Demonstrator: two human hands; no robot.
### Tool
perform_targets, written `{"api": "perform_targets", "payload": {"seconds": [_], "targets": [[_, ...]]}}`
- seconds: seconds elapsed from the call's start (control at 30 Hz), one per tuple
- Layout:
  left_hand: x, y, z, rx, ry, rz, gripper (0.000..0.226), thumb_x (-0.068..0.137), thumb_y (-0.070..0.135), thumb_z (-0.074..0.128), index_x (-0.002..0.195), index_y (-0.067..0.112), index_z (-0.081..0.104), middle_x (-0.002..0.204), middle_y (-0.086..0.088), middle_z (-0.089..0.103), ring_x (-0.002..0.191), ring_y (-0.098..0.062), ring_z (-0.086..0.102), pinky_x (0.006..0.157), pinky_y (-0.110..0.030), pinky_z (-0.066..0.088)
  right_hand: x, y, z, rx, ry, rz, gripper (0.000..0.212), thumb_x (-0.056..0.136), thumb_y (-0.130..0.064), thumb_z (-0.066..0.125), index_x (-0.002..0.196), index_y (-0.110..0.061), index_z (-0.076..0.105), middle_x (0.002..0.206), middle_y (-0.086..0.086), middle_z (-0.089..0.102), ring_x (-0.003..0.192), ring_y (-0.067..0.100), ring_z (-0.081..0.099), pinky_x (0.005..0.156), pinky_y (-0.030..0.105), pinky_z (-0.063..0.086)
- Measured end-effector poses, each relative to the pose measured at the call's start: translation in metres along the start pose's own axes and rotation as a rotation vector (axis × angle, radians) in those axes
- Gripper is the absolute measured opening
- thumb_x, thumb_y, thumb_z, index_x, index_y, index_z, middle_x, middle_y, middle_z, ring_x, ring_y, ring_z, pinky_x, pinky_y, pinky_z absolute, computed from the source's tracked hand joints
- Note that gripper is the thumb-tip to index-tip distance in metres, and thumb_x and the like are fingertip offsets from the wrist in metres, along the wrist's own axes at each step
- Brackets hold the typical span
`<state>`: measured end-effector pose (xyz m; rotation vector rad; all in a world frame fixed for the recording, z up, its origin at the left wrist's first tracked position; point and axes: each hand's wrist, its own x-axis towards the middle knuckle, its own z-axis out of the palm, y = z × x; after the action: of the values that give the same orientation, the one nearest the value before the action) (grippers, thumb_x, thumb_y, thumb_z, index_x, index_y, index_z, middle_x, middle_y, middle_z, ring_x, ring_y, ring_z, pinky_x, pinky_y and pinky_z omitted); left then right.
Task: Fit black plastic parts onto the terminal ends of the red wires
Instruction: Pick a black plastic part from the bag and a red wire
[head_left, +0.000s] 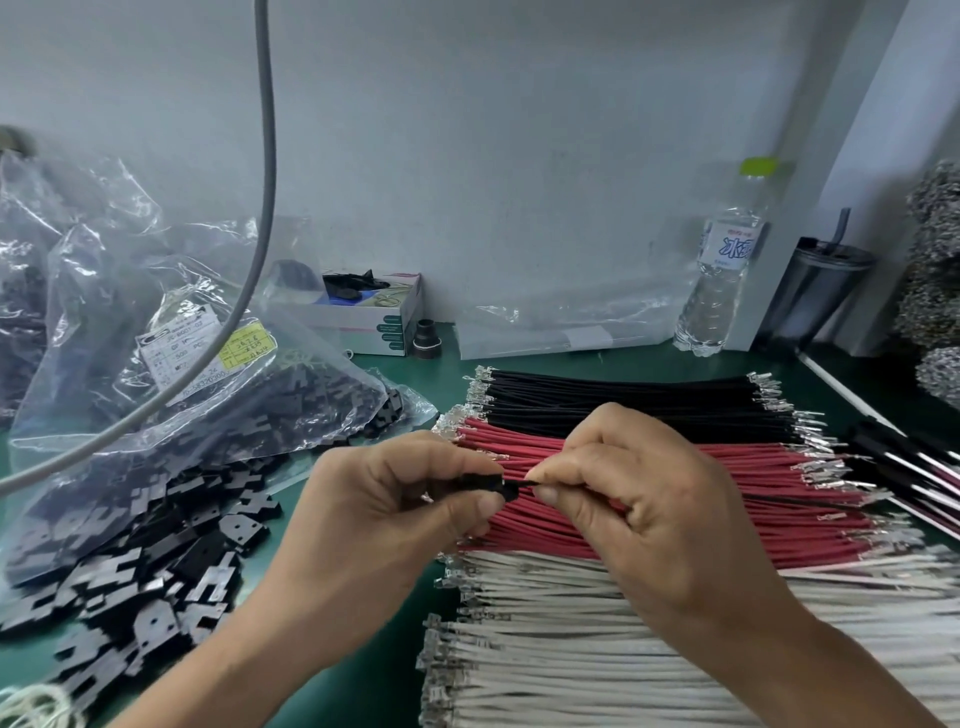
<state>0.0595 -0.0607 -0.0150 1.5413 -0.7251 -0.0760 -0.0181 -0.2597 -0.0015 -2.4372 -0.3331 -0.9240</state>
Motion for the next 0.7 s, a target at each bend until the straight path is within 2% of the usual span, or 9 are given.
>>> {"api": "perform_targets", "payload": {"seconds": [0.13,0.23,0.33,0.43,0.5,0.53,0.63,0.7], "targets": [[0.002,0.000,0.001,0.041,0.037,0.020,0.018,0.074,0.024,0.089,0.090,0.032,0.083,0.075,-0.007,0.077,0.064,-0.018,0.072,0.060,-0.021,0.055,0.003,0.001,0.002,-0.014,0.037,-0.010,0.011,0.091,-0.025,0.069,0.089,-0.017,0.077,0.084,-0.013,0.058,0.080,0.009,0.058,0.066,0.026,0.049],[0.001,-0.001,-0.001,0.092,0.050,0.061,0.019,0.073,0.023,0.085,0.089,0.033,0.083,0.078,-0.007,0.076,0.065,-0.021,0.071,0.062,-0.026,0.058,0.003,-0.006,0.010,-0.071,0.035,-0.080,0.011,0.091,-0.020,0.068,0.088,-0.013,0.075,0.083,-0.009,0.058,0.077,0.012,0.056,0.063,0.031,0.050],[0.001,0.000,-0.002,0.171,0.035,0.060,0.019,0.075,0.028,0.088,0.091,0.036,0.081,0.080,-0.003,0.077,0.067,-0.021,0.073,0.062,-0.026,0.059,0.004,-0.004,0.009,-0.118,0.024,-0.111,0.012,0.091,-0.022,0.067,0.088,-0.014,0.076,0.083,-0.009,0.059,0.076,0.011,0.056,0.060,0.031,0.051],[0.006,-0.001,0.001,0.092,0.102,0.015,0.018,0.075,0.028,0.081,0.092,0.033,0.081,0.073,-0.003,0.077,0.062,-0.015,0.072,0.055,-0.018,0.054,0.010,0.003,-0.002,-0.305,0.143,-0.133,0.011,0.090,-0.023,0.071,0.092,-0.014,0.078,0.084,-0.006,0.062,0.078,0.014,0.054,0.060,0.031,0.049],[0.011,-0.003,-0.002,0.021,0.211,-0.025,0.017,0.074,0.027,0.079,0.090,0.031,0.081,0.072,-0.006,0.077,0.059,-0.017,0.071,0.050,-0.020,0.053,0.010,0.002,-0.008,-0.356,0.232,-0.151,0.006,0.091,-0.017,0.074,0.094,-0.013,0.078,0.087,-0.003,0.063,0.081,0.016,0.052,0.064,0.028,0.046],[0.012,-0.004,-0.004,-0.015,0.254,-0.054,0.015,0.073,0.027,0.079,0.089,0.029,0.082,0.072,-0.008,0.076,0.059,-0.017,0.071,0.048,-0.022,0.053,0.008,0.001,-0.008,-0.352,0.214,-0.165,0.003,0.091,-0.015,0.074,0.092,-0.014,0.077,0.087,-0.003,0.062,0.080,0.016,0.052,0.063,0.028,0.045],[0.013,-0.005,-0.007,-0.099,0.296,-0.124,0.015,0.073,0.024,0.080,0.088,0.023,0.082,0.076,-0.011,0.077,0.060,-0.019,0.070,0.047,-0.023,0.053,0.006,-0.002,0.006,-0.365,-0.055,-0.093,0.007,0.086,-0.019,0.078,0.089,-0.024,0.074,0.086,-0.012,0.059,0.080,0.013,0.053,0.058,0.030,0.049],[0.014,-0.006,-0.006,-0.132,0.292,-0.150,0.016,0.072,0.023,0.080,0.088,0.020,0.082,0.075,-0.013,0.076,0.058,-0.020,0.070,0.046,-0.024,0.052,0.011,0.001,0.017,-0.357,-0.145,0.014,0.014,0.087,-0.031,0.076,0.101,-0.031,0.074,0.090,-0.017,0.058,0.088,0.009,0.052,0.067,0.029,0.051]]}}
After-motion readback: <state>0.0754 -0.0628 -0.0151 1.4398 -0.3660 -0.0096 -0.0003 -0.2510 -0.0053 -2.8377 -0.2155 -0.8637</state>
